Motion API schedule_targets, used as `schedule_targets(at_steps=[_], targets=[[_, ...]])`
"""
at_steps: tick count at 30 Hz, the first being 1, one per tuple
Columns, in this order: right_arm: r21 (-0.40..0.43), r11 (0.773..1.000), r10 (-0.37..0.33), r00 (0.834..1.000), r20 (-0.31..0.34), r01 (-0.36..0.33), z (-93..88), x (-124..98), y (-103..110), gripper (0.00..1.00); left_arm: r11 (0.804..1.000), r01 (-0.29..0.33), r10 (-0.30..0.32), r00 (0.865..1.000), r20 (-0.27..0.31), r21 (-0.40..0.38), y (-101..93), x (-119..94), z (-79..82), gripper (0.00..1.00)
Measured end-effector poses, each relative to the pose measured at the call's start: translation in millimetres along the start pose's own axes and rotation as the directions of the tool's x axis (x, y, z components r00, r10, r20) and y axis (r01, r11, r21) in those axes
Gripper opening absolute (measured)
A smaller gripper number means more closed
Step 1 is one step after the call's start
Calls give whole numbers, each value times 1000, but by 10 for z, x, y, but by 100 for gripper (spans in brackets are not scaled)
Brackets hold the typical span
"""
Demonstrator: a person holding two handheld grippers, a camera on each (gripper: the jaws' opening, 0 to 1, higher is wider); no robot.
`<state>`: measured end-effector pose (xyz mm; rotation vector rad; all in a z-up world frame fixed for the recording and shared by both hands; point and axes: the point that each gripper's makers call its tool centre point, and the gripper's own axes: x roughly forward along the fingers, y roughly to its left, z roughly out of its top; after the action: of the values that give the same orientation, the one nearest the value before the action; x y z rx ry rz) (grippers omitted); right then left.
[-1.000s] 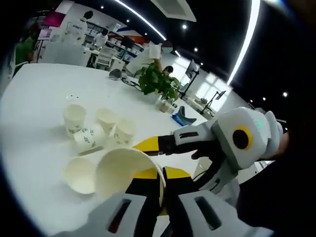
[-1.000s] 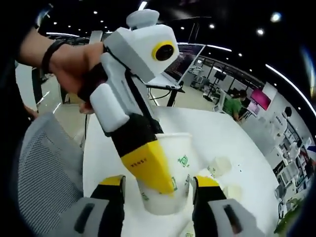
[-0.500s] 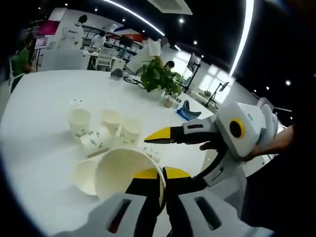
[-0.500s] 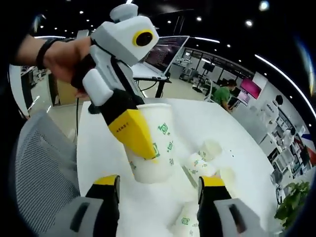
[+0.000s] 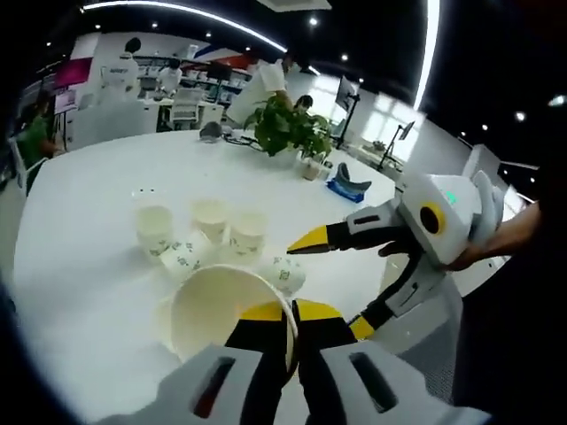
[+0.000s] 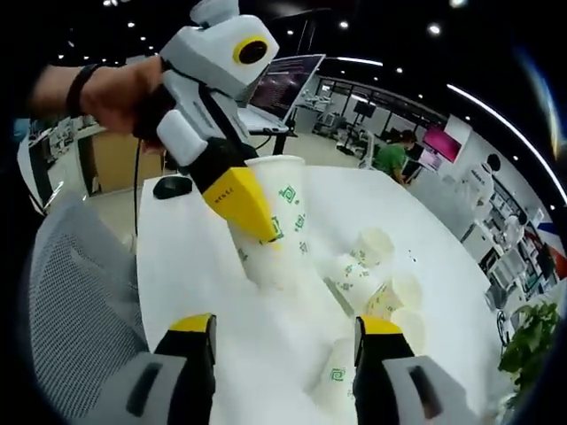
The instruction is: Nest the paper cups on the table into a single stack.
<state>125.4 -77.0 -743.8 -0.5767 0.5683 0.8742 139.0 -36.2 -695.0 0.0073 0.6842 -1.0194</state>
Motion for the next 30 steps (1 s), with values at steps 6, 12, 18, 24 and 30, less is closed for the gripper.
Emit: schedule_targets(at_steps=[6,12,18,24,30], targets=[[42,999,-8,1000,-10,8,-99,-59,-11,62,996,-50,53,997,-49,72,70,-6,-30,0],[73,997,-18,1000,-22,19,-190,-106,-8,61,976,-124,148,981,-126,178,243,-21,-68,0],[110,993,-31,999,-27,33,-253,-129,-25,61,959,-150,193,967,-165,239,401,18,-101,0],[146,988,-41,999,-25,44,-296,-157,-15,61,928,-164,247,943,-224,335,538,60,-186,0],[194,979,-54,998,-13,55,-307,-186,-28,61,922,-168,269,926,-264,350,670,124,-252,0]])
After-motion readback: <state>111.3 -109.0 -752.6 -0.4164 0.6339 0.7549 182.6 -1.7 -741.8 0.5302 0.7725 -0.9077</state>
